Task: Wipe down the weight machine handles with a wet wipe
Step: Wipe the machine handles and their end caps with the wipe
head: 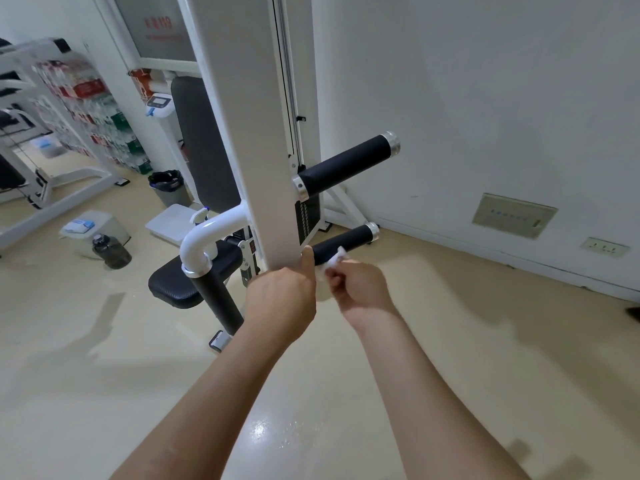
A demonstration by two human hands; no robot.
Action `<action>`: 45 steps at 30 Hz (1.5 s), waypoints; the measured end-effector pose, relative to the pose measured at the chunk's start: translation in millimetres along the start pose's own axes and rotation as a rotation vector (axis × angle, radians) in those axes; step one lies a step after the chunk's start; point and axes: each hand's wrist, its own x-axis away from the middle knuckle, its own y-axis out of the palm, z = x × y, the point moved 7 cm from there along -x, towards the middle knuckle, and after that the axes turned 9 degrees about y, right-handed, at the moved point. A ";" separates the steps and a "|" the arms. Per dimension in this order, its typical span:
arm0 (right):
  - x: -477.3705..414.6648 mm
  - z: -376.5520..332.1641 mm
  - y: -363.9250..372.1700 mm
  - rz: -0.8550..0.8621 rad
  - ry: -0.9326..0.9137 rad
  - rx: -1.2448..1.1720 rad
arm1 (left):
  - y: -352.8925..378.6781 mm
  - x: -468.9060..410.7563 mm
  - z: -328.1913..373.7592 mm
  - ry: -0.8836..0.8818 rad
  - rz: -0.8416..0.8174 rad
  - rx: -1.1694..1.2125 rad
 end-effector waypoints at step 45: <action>124.0 -104.3 52.8 -0.126 -0.846 0.747 | -122.1 28.0 -9.7 -0.186 0.645 0.594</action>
